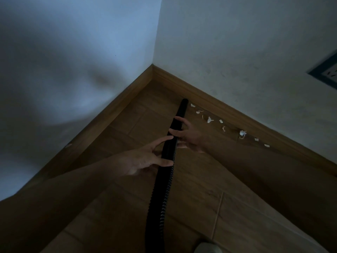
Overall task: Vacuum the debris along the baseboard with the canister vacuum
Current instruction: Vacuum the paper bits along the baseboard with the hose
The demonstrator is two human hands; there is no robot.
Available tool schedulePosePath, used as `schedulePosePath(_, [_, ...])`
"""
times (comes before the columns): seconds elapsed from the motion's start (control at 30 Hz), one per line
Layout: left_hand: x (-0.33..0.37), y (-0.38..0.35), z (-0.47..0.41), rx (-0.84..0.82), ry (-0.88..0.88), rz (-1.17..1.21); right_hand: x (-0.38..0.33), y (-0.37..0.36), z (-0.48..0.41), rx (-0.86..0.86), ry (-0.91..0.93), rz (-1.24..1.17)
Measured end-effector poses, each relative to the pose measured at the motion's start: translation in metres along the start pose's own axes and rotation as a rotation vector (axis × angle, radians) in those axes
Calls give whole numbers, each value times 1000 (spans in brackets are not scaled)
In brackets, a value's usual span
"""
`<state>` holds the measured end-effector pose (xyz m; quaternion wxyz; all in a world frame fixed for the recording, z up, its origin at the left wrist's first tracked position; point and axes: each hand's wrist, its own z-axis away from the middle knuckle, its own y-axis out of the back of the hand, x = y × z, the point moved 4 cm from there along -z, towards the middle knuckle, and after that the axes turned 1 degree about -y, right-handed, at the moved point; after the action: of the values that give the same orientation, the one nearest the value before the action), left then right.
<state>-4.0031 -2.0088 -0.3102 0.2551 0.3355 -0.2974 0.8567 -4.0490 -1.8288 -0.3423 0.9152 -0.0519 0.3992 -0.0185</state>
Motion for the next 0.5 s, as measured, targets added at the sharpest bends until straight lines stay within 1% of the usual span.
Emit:
schedulePosePath(0.17, [1,-3,-4,-6,1,-11,2,6,3,1,9,-26])
schedulePosePath(0.5, [0,-8,-2,-71,21,-48,9,12,18,33,1,-21])
